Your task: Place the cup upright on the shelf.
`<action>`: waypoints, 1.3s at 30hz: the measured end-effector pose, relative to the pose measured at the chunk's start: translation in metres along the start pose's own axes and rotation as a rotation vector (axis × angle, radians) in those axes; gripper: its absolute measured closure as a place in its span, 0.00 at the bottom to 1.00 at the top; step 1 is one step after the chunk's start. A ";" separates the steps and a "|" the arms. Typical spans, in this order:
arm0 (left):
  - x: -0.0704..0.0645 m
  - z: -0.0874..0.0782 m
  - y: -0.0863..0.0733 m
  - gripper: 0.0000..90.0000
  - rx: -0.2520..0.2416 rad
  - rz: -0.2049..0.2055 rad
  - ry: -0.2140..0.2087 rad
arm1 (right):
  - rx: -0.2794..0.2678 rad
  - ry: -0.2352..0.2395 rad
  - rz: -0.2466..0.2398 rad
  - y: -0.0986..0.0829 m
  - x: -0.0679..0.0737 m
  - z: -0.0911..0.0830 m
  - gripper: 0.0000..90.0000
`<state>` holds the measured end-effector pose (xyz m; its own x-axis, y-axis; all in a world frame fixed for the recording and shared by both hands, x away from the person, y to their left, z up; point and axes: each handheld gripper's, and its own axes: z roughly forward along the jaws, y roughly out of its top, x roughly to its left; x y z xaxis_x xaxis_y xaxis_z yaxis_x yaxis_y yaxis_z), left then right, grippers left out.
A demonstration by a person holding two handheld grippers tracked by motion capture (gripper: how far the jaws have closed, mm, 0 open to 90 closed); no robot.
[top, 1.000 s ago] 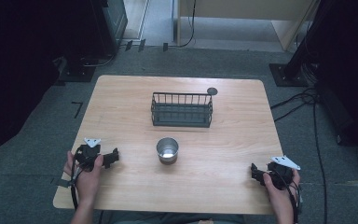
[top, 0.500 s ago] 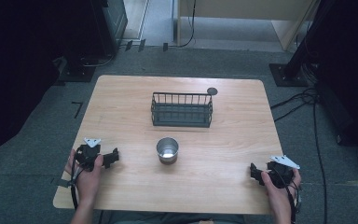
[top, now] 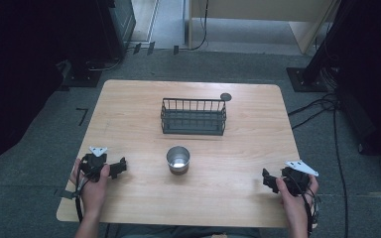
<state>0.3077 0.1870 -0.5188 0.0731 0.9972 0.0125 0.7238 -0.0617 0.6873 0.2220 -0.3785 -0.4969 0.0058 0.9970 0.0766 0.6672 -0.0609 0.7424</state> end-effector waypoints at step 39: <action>0.000 0.000 0.000 0.00 0.000 0.000 0.000 | -0.044 0.139 -0.093 0.040 0.079 0.008 0.04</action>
<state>0.3077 0.1870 -0.5187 0.0734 0.9972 0.0129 0.7240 -0.0622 0.6870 0.2548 -0.3023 -0.4667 -0.1600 0.9825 0.0951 0.6268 0.0267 0.7787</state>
